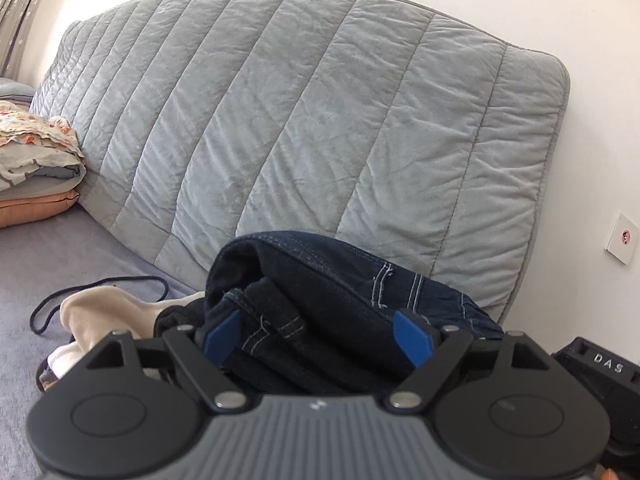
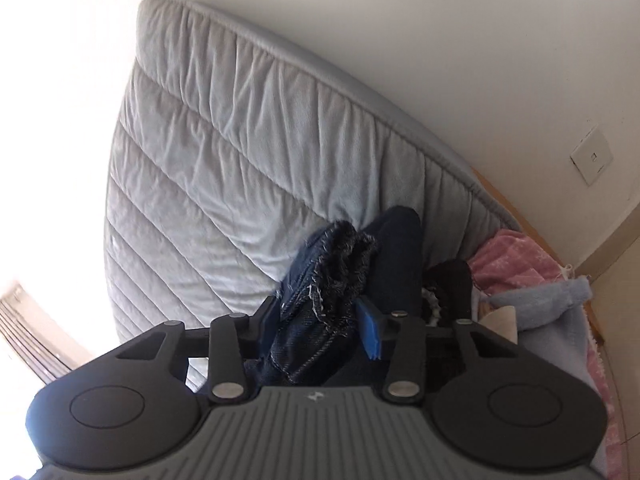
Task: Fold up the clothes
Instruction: 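Lower the jeans bundle onto the folded clothes stack with both grippers, then open both grippers to release the jeans bundle on the stack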
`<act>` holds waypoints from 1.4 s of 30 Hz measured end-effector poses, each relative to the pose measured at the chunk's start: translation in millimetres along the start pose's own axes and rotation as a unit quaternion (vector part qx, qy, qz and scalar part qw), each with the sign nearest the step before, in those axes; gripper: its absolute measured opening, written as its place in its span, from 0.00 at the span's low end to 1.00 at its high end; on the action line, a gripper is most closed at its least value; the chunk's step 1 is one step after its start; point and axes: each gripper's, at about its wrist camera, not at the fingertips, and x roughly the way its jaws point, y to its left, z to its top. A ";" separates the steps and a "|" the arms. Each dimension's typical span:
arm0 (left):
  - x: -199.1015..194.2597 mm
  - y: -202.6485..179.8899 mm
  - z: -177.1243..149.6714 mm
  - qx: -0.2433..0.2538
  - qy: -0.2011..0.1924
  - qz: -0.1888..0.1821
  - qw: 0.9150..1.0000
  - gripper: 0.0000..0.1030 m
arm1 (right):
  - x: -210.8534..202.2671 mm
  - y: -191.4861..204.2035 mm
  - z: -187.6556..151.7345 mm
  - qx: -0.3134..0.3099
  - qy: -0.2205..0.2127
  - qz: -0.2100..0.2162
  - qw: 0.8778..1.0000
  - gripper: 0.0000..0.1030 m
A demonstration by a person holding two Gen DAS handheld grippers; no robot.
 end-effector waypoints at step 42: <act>-201.3 75.6 -33.1 0.011 0.049 0.252 0.966 0.86 | 1.8 67.3 -39.6 -0.229 -0.062 -0.007 0.971 0.86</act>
